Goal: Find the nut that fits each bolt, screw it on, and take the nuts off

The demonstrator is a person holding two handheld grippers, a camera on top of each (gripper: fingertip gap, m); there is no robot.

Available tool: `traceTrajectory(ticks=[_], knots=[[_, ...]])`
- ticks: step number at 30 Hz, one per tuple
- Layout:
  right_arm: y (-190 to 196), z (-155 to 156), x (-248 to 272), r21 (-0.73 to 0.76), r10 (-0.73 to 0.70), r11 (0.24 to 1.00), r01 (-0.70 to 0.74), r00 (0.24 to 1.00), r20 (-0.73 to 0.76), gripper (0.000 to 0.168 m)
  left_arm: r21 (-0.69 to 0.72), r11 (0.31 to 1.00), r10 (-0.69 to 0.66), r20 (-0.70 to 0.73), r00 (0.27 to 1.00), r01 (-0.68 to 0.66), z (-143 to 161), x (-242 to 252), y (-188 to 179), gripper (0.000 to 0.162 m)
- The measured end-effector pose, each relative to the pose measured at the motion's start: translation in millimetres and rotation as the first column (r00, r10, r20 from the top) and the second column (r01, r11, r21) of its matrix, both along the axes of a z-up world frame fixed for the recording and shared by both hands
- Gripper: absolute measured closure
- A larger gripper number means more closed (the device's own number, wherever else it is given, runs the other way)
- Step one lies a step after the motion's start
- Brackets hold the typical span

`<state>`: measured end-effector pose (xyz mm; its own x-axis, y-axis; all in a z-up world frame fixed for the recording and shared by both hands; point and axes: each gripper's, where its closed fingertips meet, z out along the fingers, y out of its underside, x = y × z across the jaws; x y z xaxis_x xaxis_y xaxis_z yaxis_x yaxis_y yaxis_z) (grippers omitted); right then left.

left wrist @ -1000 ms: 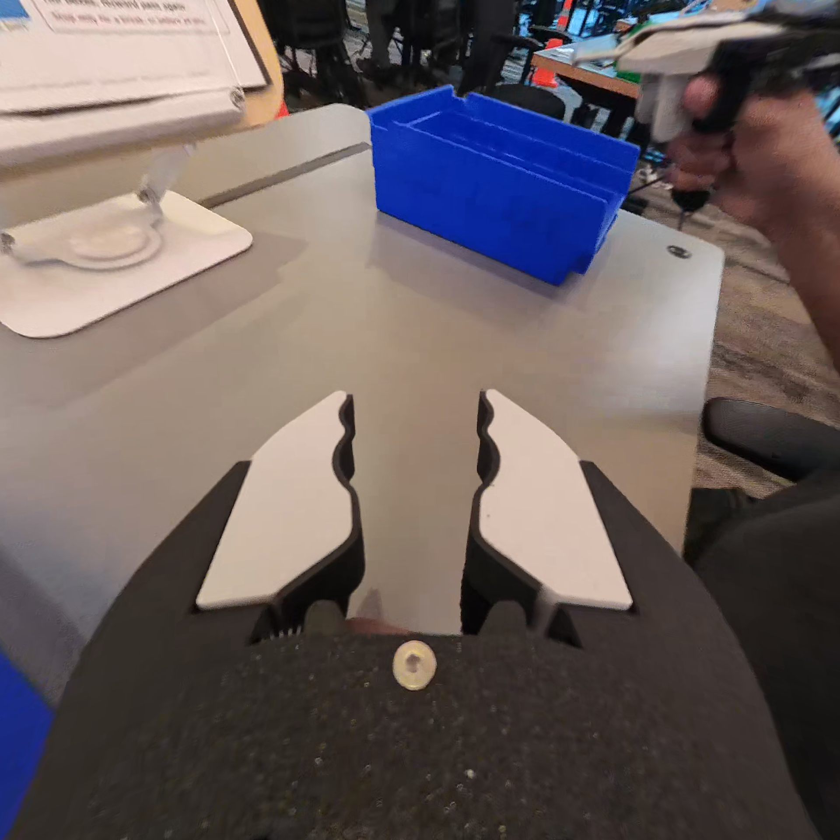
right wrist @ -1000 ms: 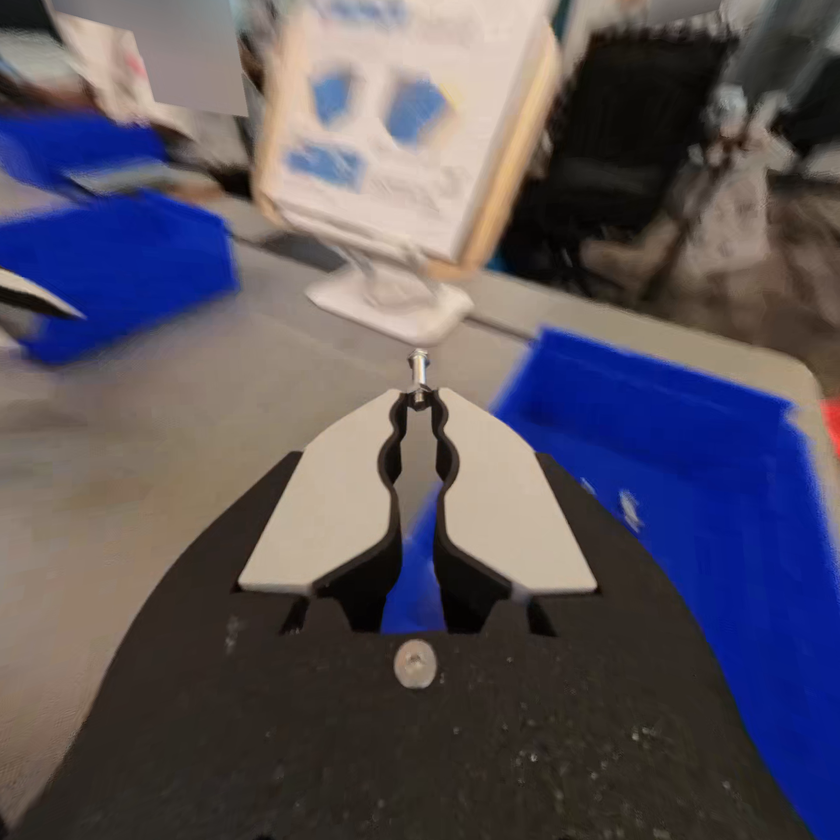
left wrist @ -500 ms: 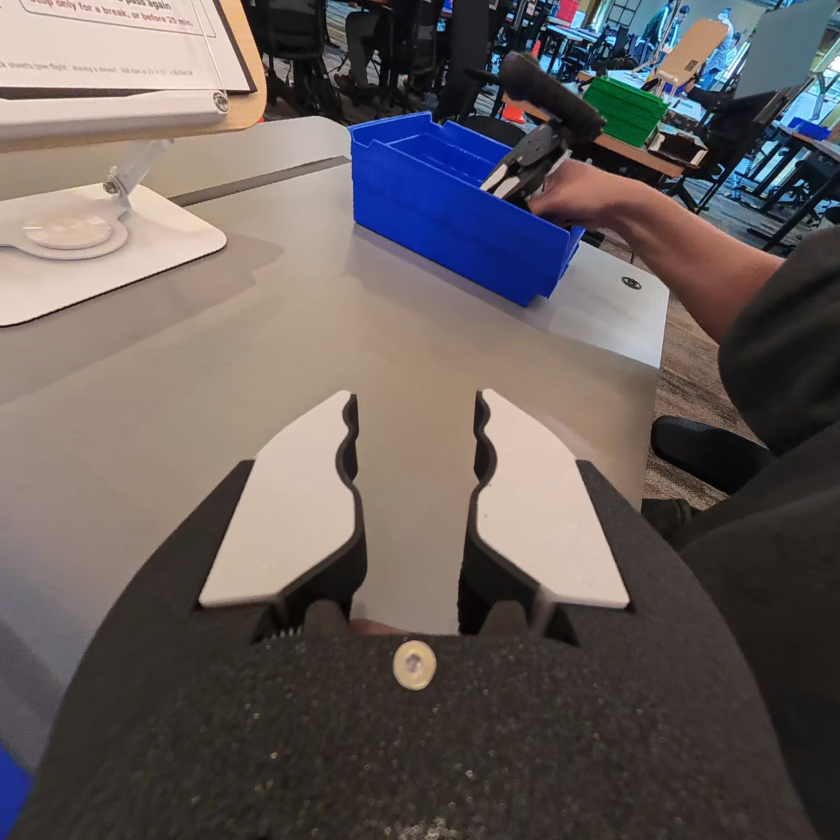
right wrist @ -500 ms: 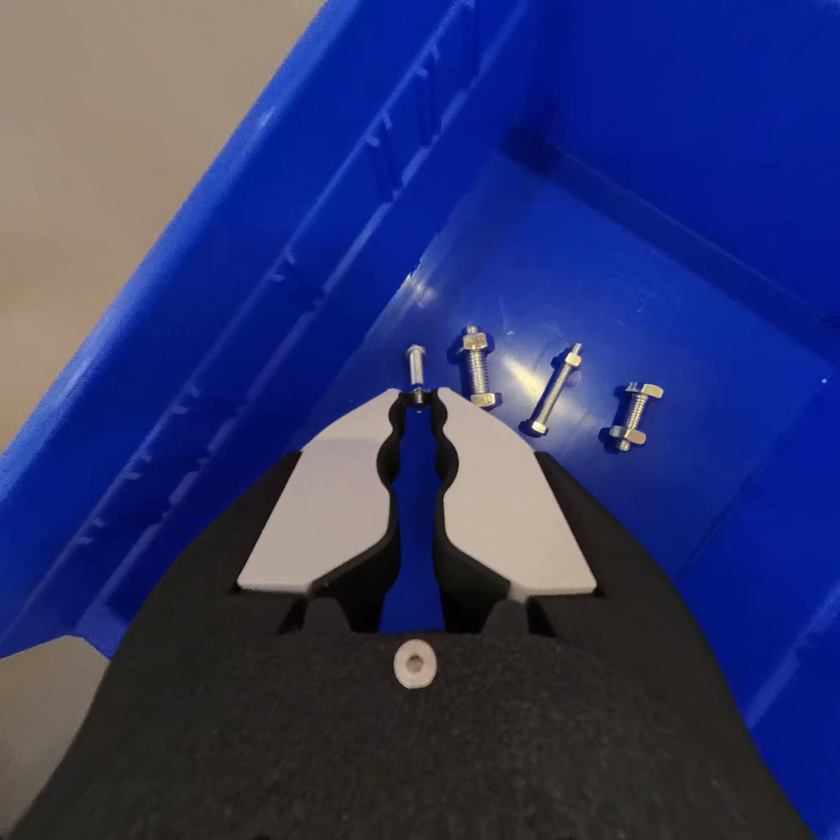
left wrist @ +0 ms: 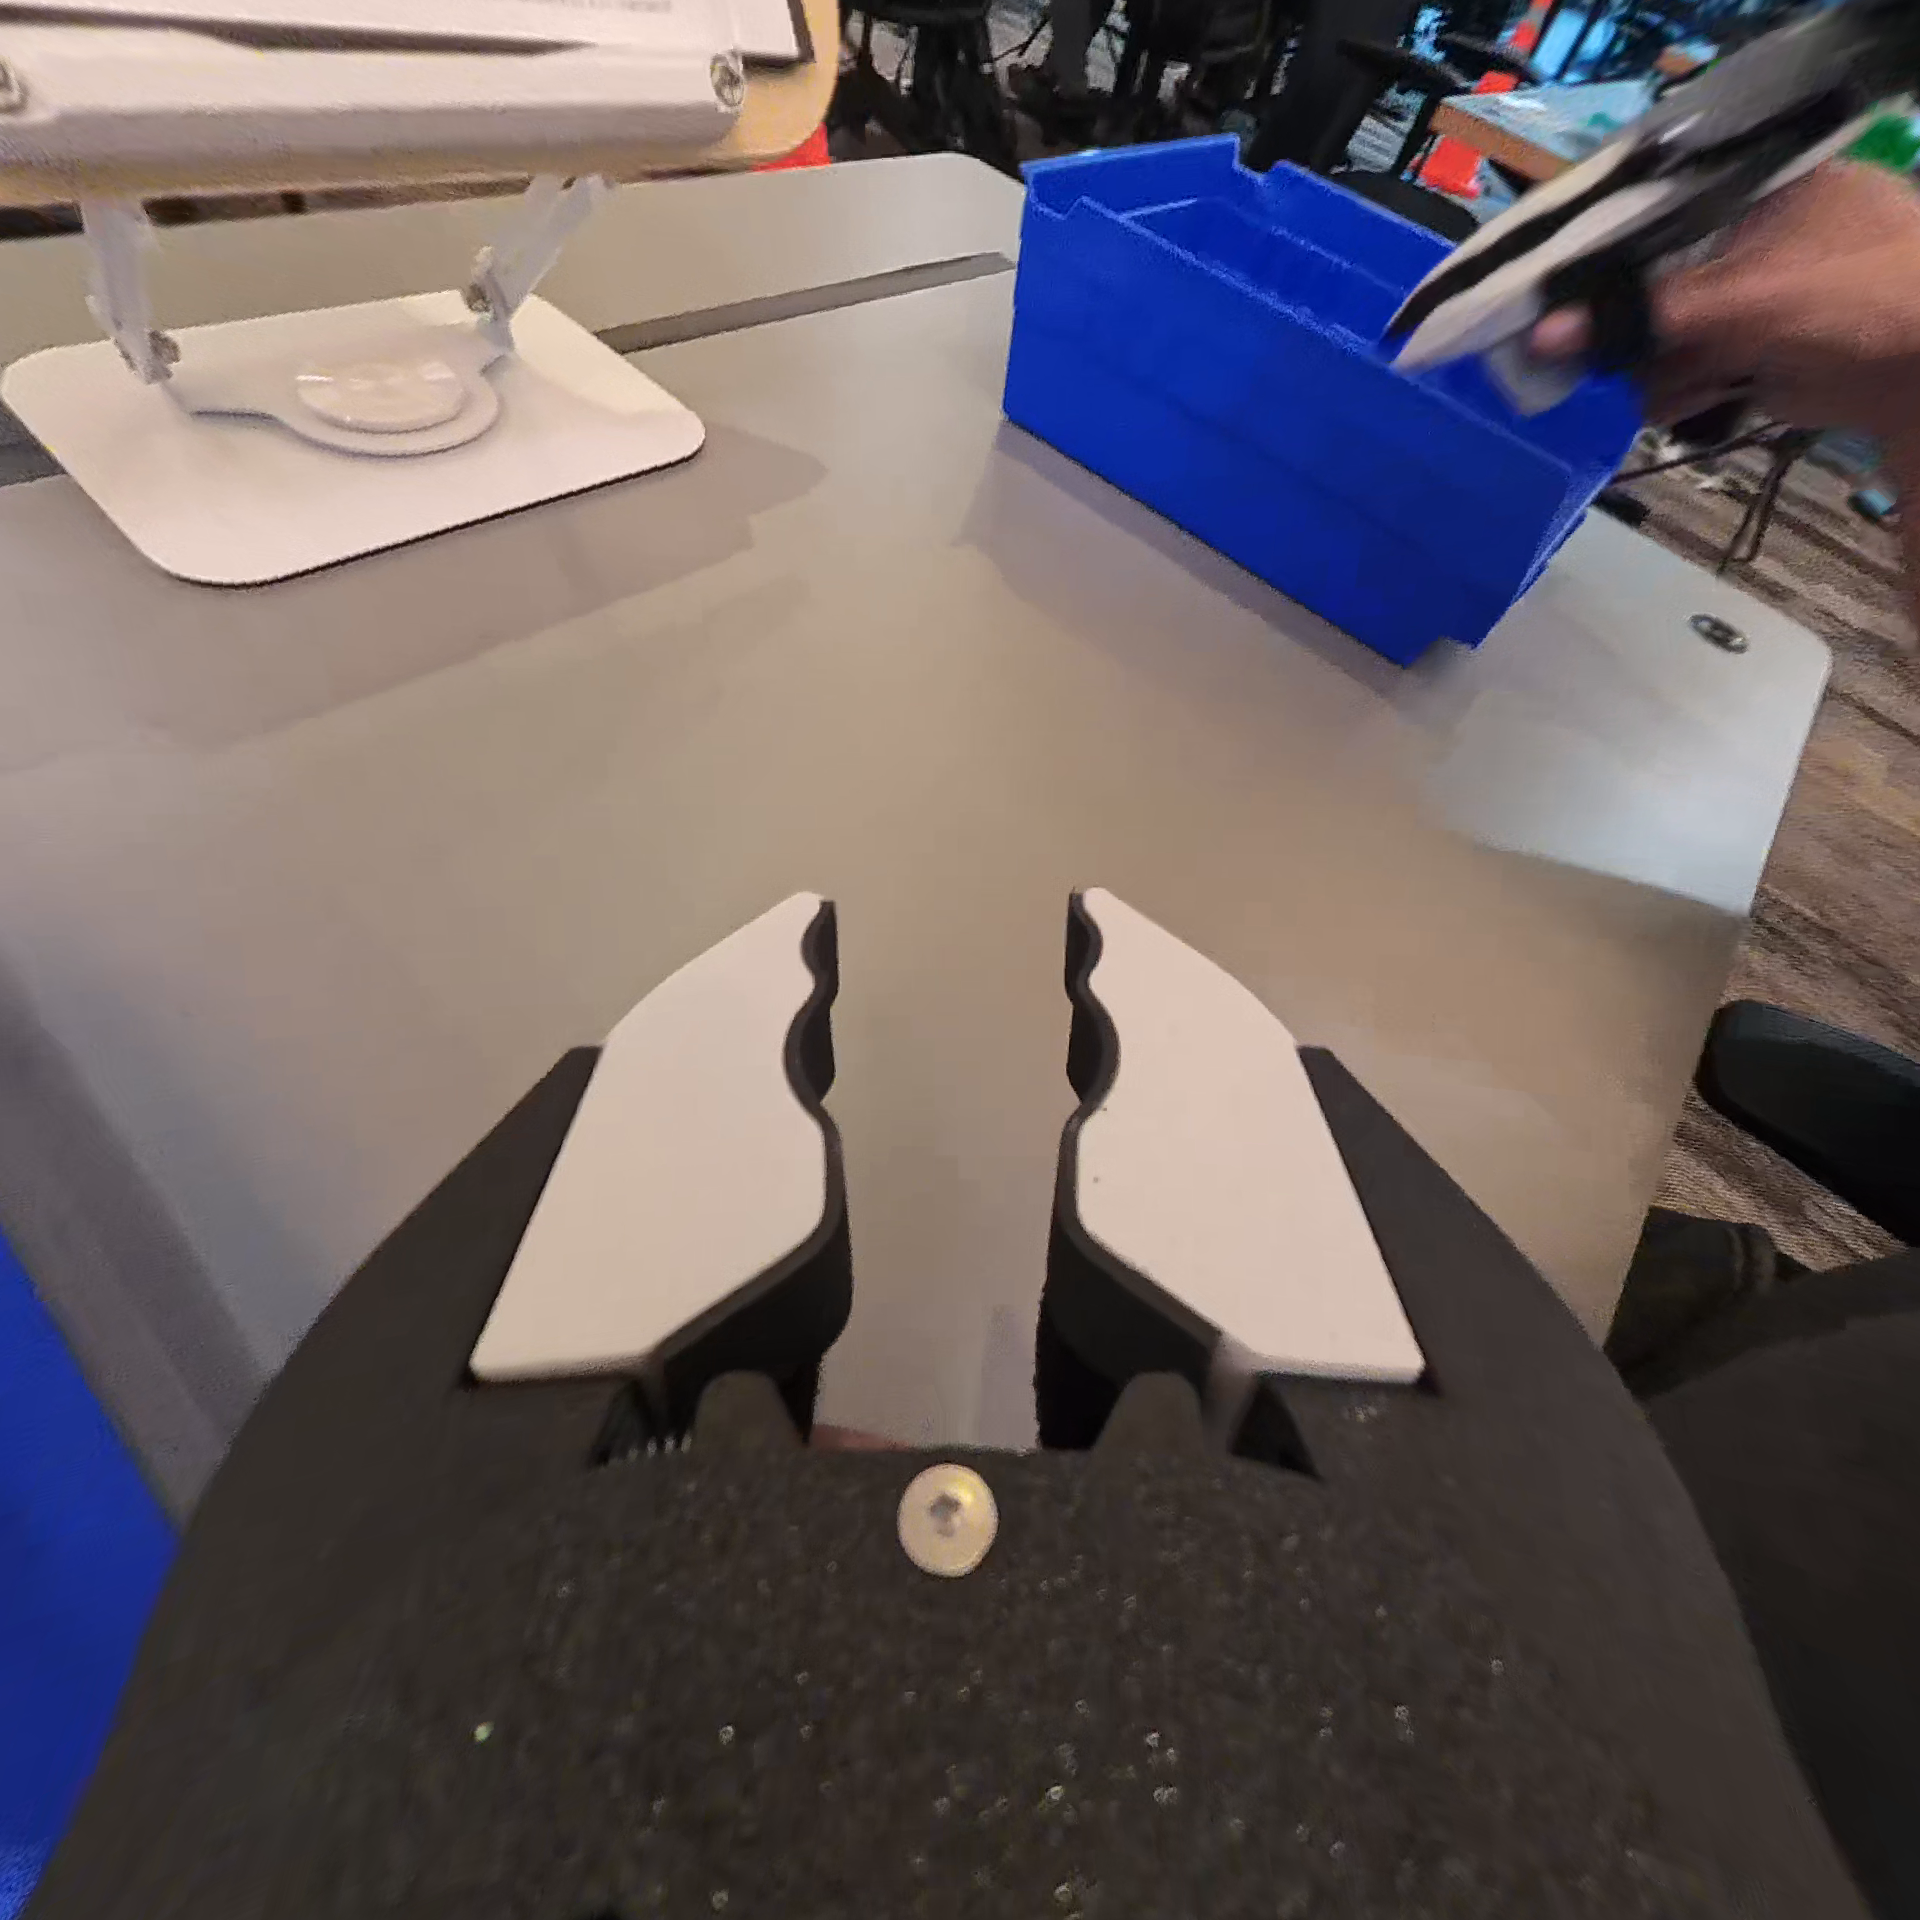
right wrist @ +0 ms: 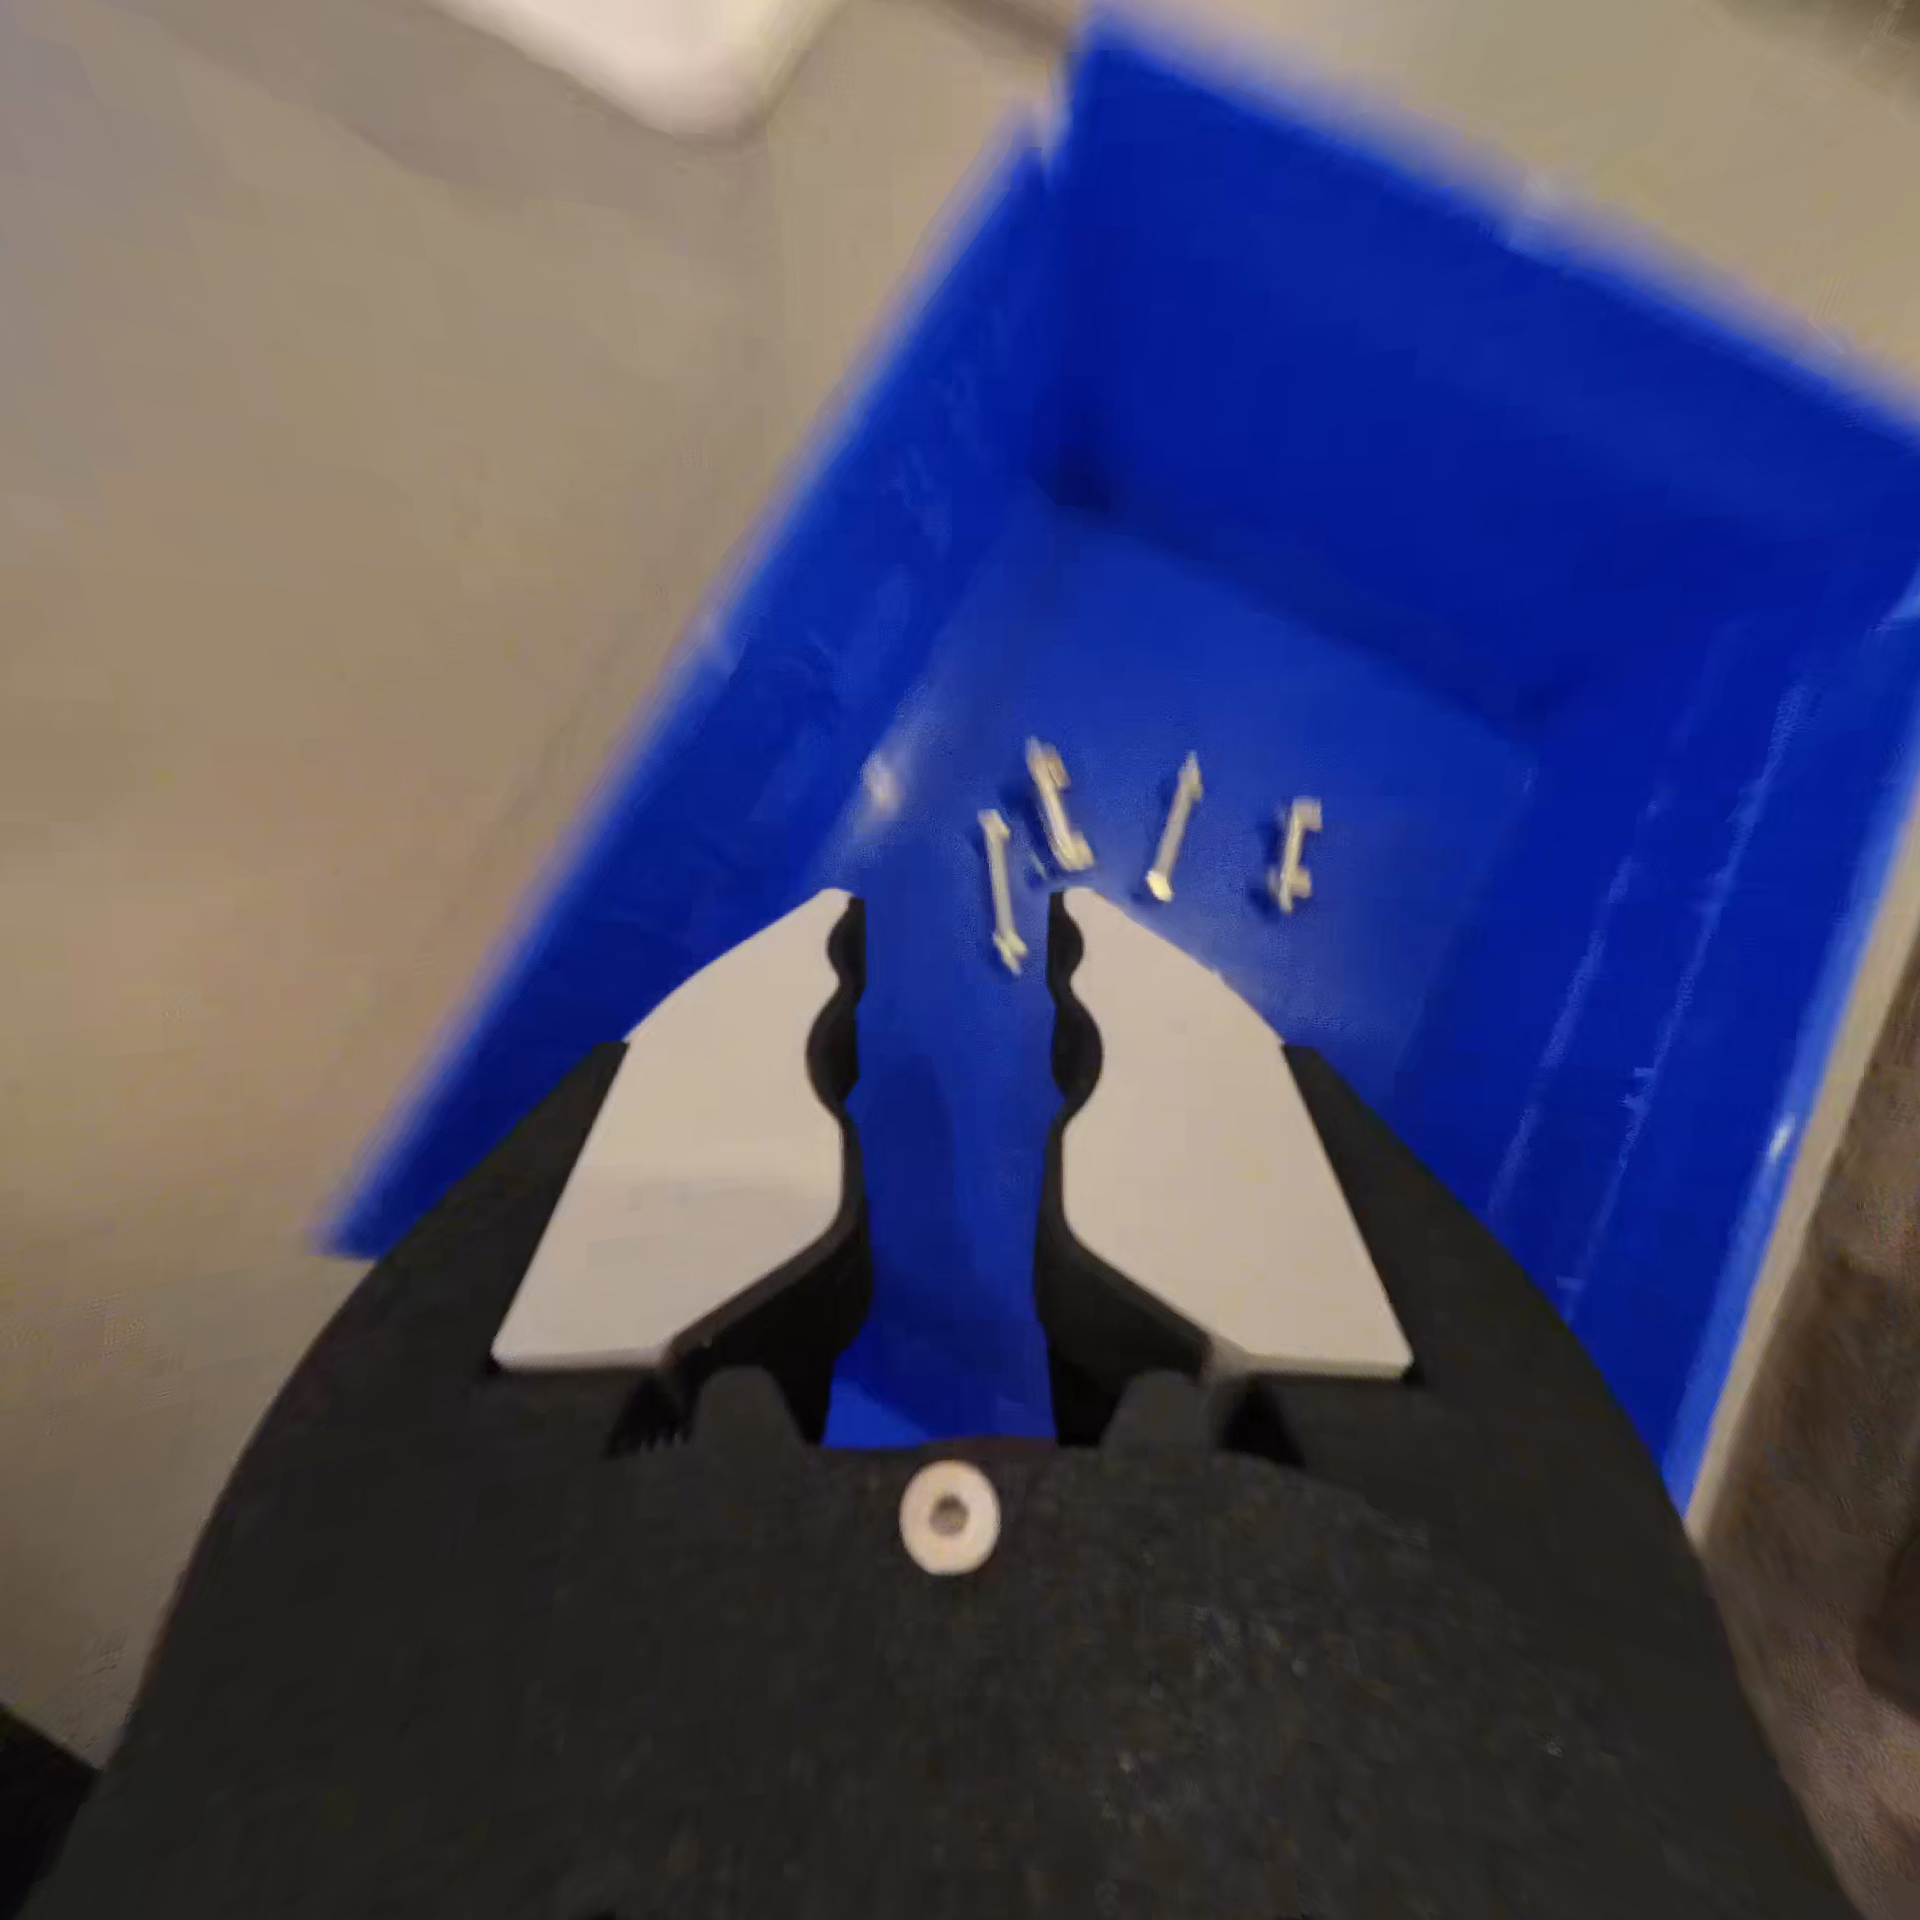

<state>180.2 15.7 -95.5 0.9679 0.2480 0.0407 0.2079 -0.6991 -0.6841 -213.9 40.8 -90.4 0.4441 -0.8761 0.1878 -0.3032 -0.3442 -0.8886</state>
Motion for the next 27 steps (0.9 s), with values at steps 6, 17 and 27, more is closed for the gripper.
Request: traceTrajectory(ticks=[6, 17, 27], knots=[[-31.9, 91.6, -189.6, 0.585, 0.380, 0.803, -0.116, 0.856, -0.351, 0.136, -0.023, 0.997, 0.080, 0.000, 0.997, -0.080, -15.3, -7.4, -7.0, 0.121], [-3.7, -15.7, -308.5, 0.432, 0.462, 0.836, -0.338, 0.858, -0.223, 0.133, -0.065, 0.986, 0.158, 0.087, 0.984, -0.153, -10.6, -25.9, -7.1, 0.122], [-3.4, -21.7, -307.9, 0.421, 0.466, 0.844, -0.333, 0.843, -0.267, 0.138, -0.079, 0.980, 0.191, 0.092, 0.977, -0.184, -9.4, -37.4, -5.3, 0.122]])
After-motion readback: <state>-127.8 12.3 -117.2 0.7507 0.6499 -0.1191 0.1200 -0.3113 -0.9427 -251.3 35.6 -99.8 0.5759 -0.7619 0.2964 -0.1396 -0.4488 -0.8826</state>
